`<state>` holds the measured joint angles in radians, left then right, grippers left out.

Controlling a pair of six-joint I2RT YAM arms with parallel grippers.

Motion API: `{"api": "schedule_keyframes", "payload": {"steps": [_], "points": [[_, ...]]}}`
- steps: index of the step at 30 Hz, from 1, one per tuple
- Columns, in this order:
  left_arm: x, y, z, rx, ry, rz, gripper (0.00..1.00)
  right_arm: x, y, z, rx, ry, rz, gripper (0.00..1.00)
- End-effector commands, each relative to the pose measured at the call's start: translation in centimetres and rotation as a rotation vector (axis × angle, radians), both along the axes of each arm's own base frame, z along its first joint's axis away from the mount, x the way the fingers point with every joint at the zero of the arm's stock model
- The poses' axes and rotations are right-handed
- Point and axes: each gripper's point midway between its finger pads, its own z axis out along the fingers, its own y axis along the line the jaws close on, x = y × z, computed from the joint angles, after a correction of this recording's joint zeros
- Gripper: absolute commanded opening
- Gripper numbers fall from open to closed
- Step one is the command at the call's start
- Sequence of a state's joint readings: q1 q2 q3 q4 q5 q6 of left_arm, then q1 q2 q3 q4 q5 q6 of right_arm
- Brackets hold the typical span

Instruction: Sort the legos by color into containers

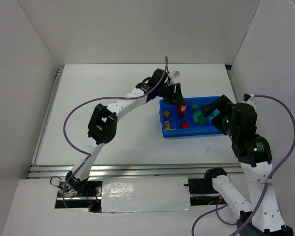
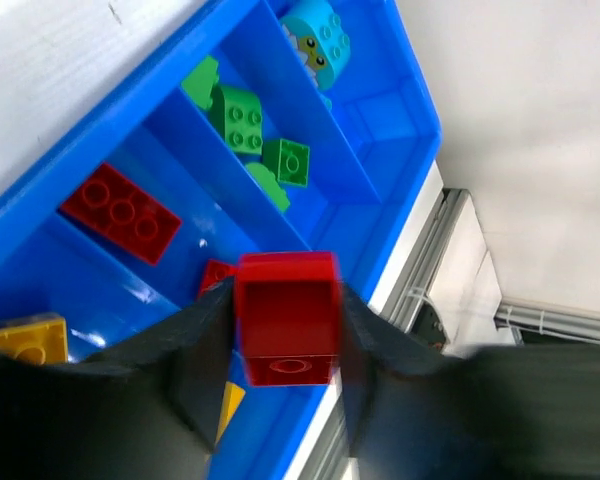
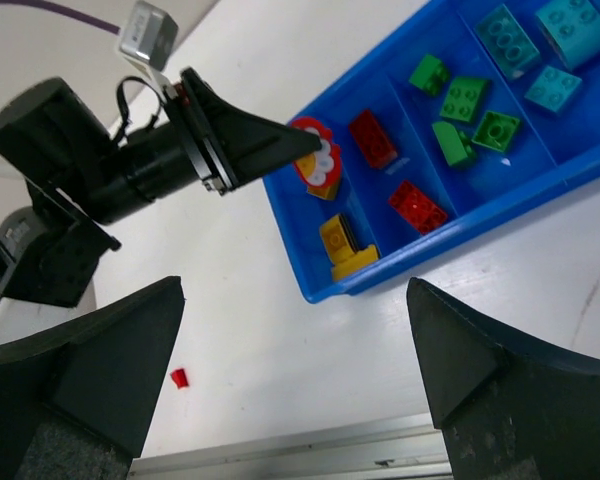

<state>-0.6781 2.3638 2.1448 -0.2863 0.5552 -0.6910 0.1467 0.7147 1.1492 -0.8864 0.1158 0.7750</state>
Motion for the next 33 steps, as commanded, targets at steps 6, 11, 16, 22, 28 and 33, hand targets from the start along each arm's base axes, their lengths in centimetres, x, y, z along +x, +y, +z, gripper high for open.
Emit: {"api": "schedule_keyframes", "payload": {"steps": [6, 11, 16, 22, 28, 33], "points": [[0.9, -1.9, 3.0, -0.122, -0.040, -0.007, 0.76, -1.7, -1.3, -0.2, -0.080, 0.032, -0.016, 1.00], [1.3, -1.5, 6.2, -0.136, -0.104, 0.011, 0.87, -1.5, -0.9, -0.3, -0.081, 0.036, 0.014, 1.00], [5.2, 7.8, 10.2, 0.042, -0.170, 0.361, 0.90, -0.4, 0.7, -0.8, -0.068, 0.034, 0.099, 1.00], [2.6, 28.4, 4.7, 0.577, 0.016, 0.874, 0.94, 1.3, 3.9, -4.0, -0.004, 0.145, 0.246, 1.00], [-5.6, 41.4, -0.6, 0.725, 0.173, 1.042, 0.93, 3.1, 5.3, -4.8, 0.012, 0.142, 0.298, 1.00], [-10.9, 43.9, -5.3, 0.821, 0.294, 1.014, 0.89, 4.3, 6.4, -5.3, -0.003, 0.180, 0.348, 1.00]]}}
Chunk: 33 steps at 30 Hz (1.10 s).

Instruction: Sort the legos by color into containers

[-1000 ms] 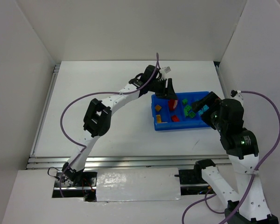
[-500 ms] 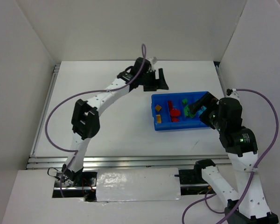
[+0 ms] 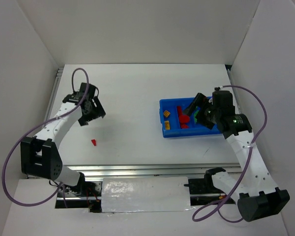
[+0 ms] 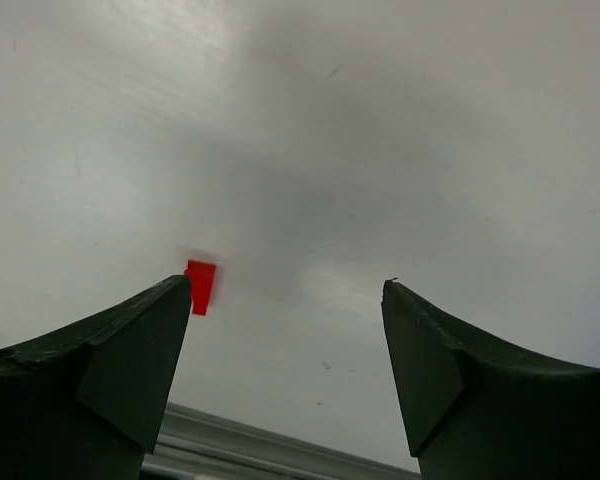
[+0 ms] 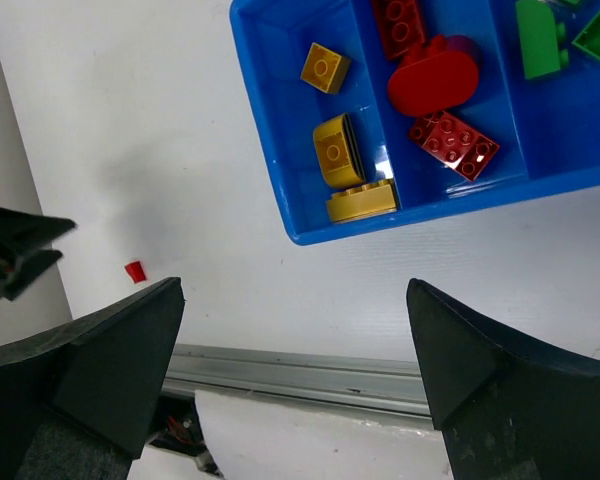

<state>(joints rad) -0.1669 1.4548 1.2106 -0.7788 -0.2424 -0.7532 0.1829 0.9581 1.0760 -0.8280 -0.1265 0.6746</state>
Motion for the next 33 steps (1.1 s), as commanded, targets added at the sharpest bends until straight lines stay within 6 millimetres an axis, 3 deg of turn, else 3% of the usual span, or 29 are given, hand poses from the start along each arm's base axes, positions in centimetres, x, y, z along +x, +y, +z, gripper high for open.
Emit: {"api": "schedule_keyframes", "payload": {"steps": [1, 7, 12, 16, 23, 26, 32, 33], "points": [[-3.4, 0.7, -3.4, 0.019, 0.116, -0.024, 0.89, 1.6, 1.1, 2.1, 0.004, -0.083, 0.063, 1.00], [-6.9, 0.8, -7.6, -0.032, 0.251, 0.045, 0.84, 2.2, 1.7, 1.6, 0.004, -0.064, 0.093, 0.99], [-7.3, 0.7, -9.9, -0.046, 0.288, 0.054, 0.74, 2.4, 1.9, 1.6, 0.013, -0.066, 0.106, 1.00], [-7.3, 0.8, -11.5, -0.056, 0.307, 0.064, 0.74, 2.5, 1.8, 1.6, 0.009, -0.070, 0.105, 1.00], [-7.6, 1.3, -12.6, -0.046, 0.312, 0.098, 0.71, 2.2, 1.7, 1.6, -0.001, -0.073, 0.103, 1.00], [-7.7, 1.5, -13.0, -0.048, 0.319, 0.104, 0.61, 2.1, 1.6, 1.5, -0.001, -0.072, 0.103, 1.00], [-7.7, 1.7, -12.9, -0.053, 0.312, 0.109, 0.29, 2.3, 1.5, 1.9, -0.009, -0.078, 0.096, 1.00], [-7.6, 1.6, -12.8, -0.054, 0.308, 0.107, 0.20, 2.3, 1.5, 1.8, -0.011, -0.075, 0.095, 1.00]]}}
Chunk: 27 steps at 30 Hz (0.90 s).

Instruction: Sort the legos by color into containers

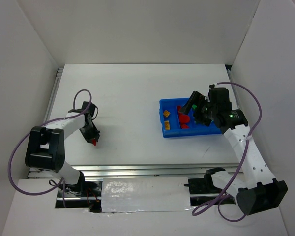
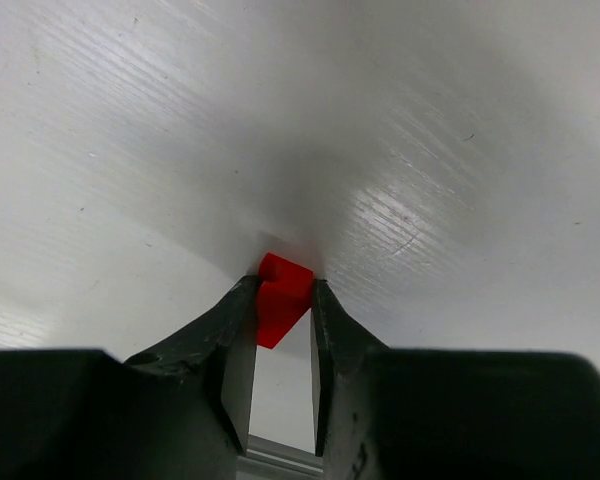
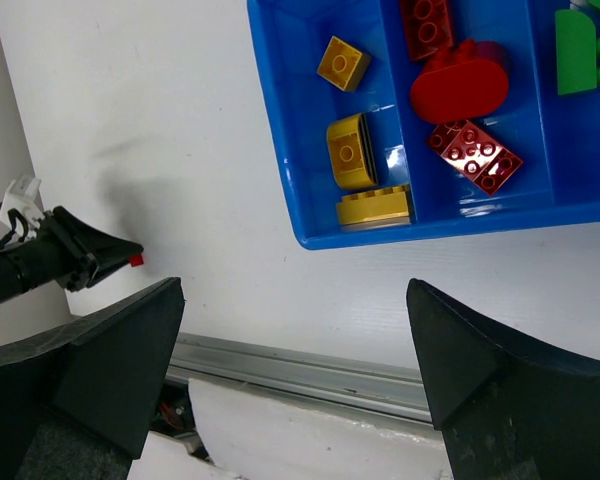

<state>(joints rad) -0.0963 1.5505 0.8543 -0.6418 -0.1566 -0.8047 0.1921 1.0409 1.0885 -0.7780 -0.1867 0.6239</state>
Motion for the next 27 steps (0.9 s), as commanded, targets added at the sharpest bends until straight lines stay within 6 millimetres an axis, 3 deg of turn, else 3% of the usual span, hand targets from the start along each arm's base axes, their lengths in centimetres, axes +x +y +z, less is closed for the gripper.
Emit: {"api": "schedule_keyframes", "payload": {"steps": [1, 3, 6, 7, 8, 9, 11, 12, 14, 15, 17, 18, 19, 20, 21, 22, 24, 26, 27], "points": [[0.4, 0.2, -0.1, 0.002, -0.018, 0.009, 0.13, 0.9, 0.1, 2.6, -0.008, -0.089, 0.009, 1.00], [0.9, 0.0, 0.3, -0.006, -0.023, -0.008, 0.00, 1.1, 0.0, 2.6, -0.010, -0.090, 0.002, 1.00], [3.7, -1.7, 2.7, -0.043, -0.110, -0.083, 0.00, 1.3, -0.4, 2.7, -0.019, -0.091, -0.026, 1.00], [5.7, -2.6, 4.5, -0.057, -0.182, -0.120, 0.00, 1.4, -0.7, 2.9, -0.026, -0.094, -0.042, 1.00], [7.1, -4.7, 6.1, -0.094, -0.251, -0.181, 0.00, 1.4, -1.2, 3.2, -0.035, -0.100, -0.061, 1.00], [9.4, -6.3, 8.8, -0.115, -0.339, -0.218, 0.00, 1.5, -1.7, 3.4, -0.049, -0.105, -0.085, 1.00], [11.2, -10.2, 11.1, -0.155, -0.404, -0.310, 0.00, 1.4, -2.5, 4.6, -0.056, -0.131, -0.123, 1.00], [13.5, -12.3, 14.6, -0.182, -0.495, -0.343, 0.00, 1.2, -3.2, 4.7, -0.073, -0.132, -0.155, 1.00], [14.8, -16.8, 16.0, -0.235, -0.534, -0.432, 0.00, 0.6, -3.8, 6.1, -0.069, -0.164, -0.190, 1.00], [16.4, -19.7, 19.4, -0.318, -0.632, -0.485, 0.00, 0.2, -5.1, 6.2, -0.099, -0.163, -0.249, 1.00], [17.0, -24.7, 20.0, -0.415, -0.672, -0.584, 0.00, -1.0, -5.8, 7.9, -0.082, -0.215, -0.296, 1.00], [17.6, -27.5, 22.9, -0.508, -0.752, -0.645, 0.00, -1.4, -6.2, 8.3, -0.076, -0.224, -0.324, 1.00], [17.7, -29.3, 23.5, -0.556, -0.772, -0.686, 0.00, -1.9, -6.3, 8.8, -0.067, -0.241, -0.328, 1.00], [17.6, -31.7, 22.6, -0.603, -0.761, -0.730, 0.00, -2.6, -6.5, 9.6, -0.053, -0.271, -0.336, 1.00], [17.5, -33.7, 24.5, -0.677, -0.797, -0.787, 0.00, -3.1, -6.5, 9.7, -0.048, -0.268, -0.336, 1.00], [17.8, -35.9, 23.9, -0.723, -0.812, -0.822, 0.00, -3.6, -6.4, 10.2, -0.035, -0.278, -0.332, 1.00], [18.2, -38.3, 25.6, -0.792, -0.868, -0.860, 0.00, -4.3, -6.3, 10.1, -0.028, -0.264, -0.326, 1.00], [18.7, -40.6, 24.6, -0.841, -0.882, -0.889, 0.00, -4.8, -6.0, 10.0, -0.018, -0.259, -0.307, 1.00], [18.8, -41.4, 25.5, -0.869, -0.900, -0.896, 0.00, -5.2, -5.9, 9.9, -0.022, -0.248, -0.299, 1.00]]}}
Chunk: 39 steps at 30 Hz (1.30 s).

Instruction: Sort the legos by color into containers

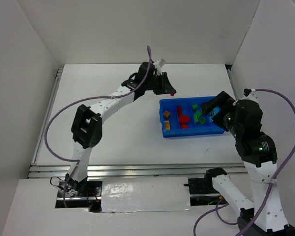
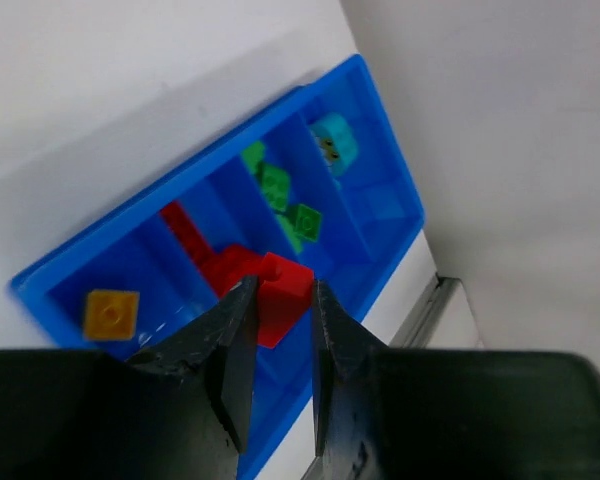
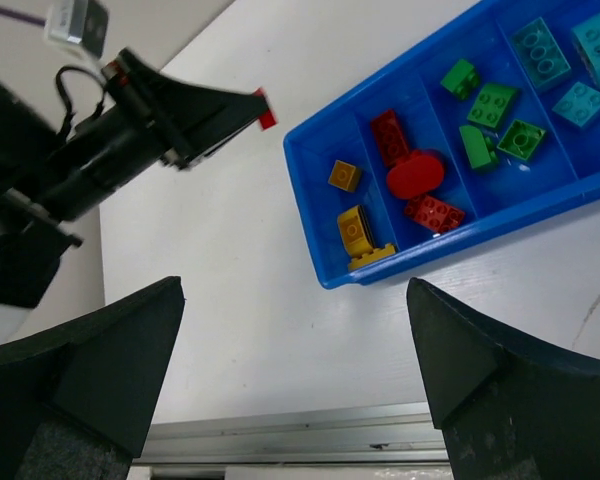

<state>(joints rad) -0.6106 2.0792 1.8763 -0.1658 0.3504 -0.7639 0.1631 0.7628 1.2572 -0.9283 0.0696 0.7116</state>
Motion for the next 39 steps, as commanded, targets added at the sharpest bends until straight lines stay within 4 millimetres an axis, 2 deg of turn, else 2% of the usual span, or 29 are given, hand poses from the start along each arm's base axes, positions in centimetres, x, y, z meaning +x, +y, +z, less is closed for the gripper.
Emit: {"api": "schedule_keyframes", "payload": {"steps": [1, 2, 3, 4, 5, 6, 9, 12, 13, 17, 18, 19, 21, 22, 23, 25, 26, 27, 29, 30, 31, 32, 33, 34, 35, 36, 37, 38, 39], "points": [[0.7, -4.4, 2.6, -0.166, -0.090, -0.125, 0.00, -1.0, -0.2, -0.5, 0.004, 0.048, -0.005, 1.00], [0.7, -5.2, 2.6, -0.181, -0.097, -0.143, 0.00, -1.2, -0.1, -0.5, 0.006, 0.047, -0.002, 1.00], [0.9, -5.9, 3.6, -0.200, -0.119, -0.153, 0.00, -1.6, -0.2, -0.5, 0.003, 0.051, 0.000, 1.00], [1.0, -6.9, 1.7, -0.186, -0.095, -0.162, 0.01, -2.0, -0.3, -0.3, 0.005, 0.042, -0.002, 1.00], [1.0, -7.6, 2.4, -0.200, -0.114, -0.174, 0.03, -2.3, -0.5, -0.3, 0.000, 0.045, -0.008, 1.00], [1.0, -7.9, 2.0, -0.198, -0.108, -0.175, 0.05, -2.5, -0.5, -0.4, -0.002, 0.046, -0.009, 1.00], [1.0, -8.7, -0.3, -0.178, -0.072, -0.160, 0.15, -3.3, -0.9, -0.3, -0.017, 0.046, -0.017, 1.00], [1.2, -8.5, -2.3, -0.158, -0.048, -0.135, 0.37, -3.8, -1.0, -0.4, -0.024, 0.047, -0.015, 1.00], [1.2, -8.4, -2.2, -0.160, -0.054, -0.128, 0.49, -3.9, -1.0, -0.3, -0.025, 0.042, -0.011, 1.00], [1.1, -8.4, -3.1, -0.150, -0.036, -0.116, 0.68, -3.8, -0.8, -0.6, -0.036, 0.042, 0.008, 1.00], [1.0, -8.5, -2.9, -0.153, -0.041, -0.112, 0.72, -3.7, -0.8, -0.7, -0.038, 0.043, 0.012, 1.00], [0.9, -8.5, -2.8, -0.155, -0.045, -0.112, 0.83, -3.6, -0.6, -0.7, -0.038, 0.046, 0.024, 1.00], [0.7, -8.4, -2.3, -0.162, -0.052, -0.110, 0.92, -3.3, -0.4, -0.7, -0.043, 0.043, 0.037, 1.00], [0.8, -8.3, -1.9, -0.166, -0.057, -0.110, 1.00, -3.2, -0.3, -0.7, -0.042, 0.041, 0.045, 1.00], [0.7, -8.3, -1.3, -0.167, -0.065, -0.111, 0.99, -3.0, -0.2, -0.7, -0.048, 0.038, 0.053, 1.00], [1.0, -7.6, 1.2, -0.150, -0.094, -0.081, 1.00, -2.9, -0.1, -0.8, -0.048, 0.041, 0.060, 1.00], [1.1, -6.7, 3.0, -0.126, -0.137, -0.063, 0.99, -2.9, -0.1, -0.7, -0.057, 0.035, 0.068, 1.00], [2.1, -5.5, 4.0, -0.086, -0.169, 0.003, 1.00, -3.0, 0.0, -0.6, -0.061, 0.033, 0.077, 1.00], [2.4, -2.8, 4.9, 0.036, -0.192, 0.080, 1.00, -3.1, 0.1, -0.3, -0.088, 0.020, 0.107, 1.00], [3.3, -0.1, 7.1, 0.079, -0.237, 0.178, 1.00, -3.2, 0.1, -0.3, -0.097, 0.017, 0.112, 1.00], [2.8, 2.8, 8.1, 0.154, -0.237, 0.219, 0.99, -3.4, 0.0, 0.0, -0.116, 0.012, 0.121, 1.00], [2.9, 4.0, 6.5, 0.226, -0.213, 0.255, 0.99, -3.4, -0.1, 0.1, -0.126, 0.008, 0.125, 1.00], [2.5, 6.8, 8.4, 0.261, -0.231, 0.319, 1.00, -3.6, -0.1, 0.3, -0.134, 0.004, 0.129, 1.00], [2.7, 10.2, 7.7, 0.366, -0.227, 0.426, 1.00, -3.8, -0.2, 0.4, -0.155, -0.004, 0.141, 1.00], [1.0, 13.9, 9.0, 0.427, -0.213, 0.488, 1.00, -4.1, -0.3, 1.1, -0.165, -0.021, 0.143, 1.00], [0.2, 16.4, 9.2, 0.479, -0.202, 0.543, 0.99, -4.4, -0.4, 1.5, -0.175, -0.035, 0.147, 1.00], [-0.6, 20.0, 7.9, 0.581, -0.172, 0.645, 1.00, -4.8, -0.6, 2.2, -0.193, -0.056, 0.154, 1.00], [-1.9, 22.4, 8.3, 0.617, -0.159, 0.695, 0.99, -5.1, -0.7, 2.7, -0.206, -0.069, 0.153, 1.00], [-4.5, 26.2, 9.8, 0.642, -0.142, 0.757, 1.00, -5.3, -1.1, 3.1, -0.220, -0.076, 0.141, 1.00]]}}
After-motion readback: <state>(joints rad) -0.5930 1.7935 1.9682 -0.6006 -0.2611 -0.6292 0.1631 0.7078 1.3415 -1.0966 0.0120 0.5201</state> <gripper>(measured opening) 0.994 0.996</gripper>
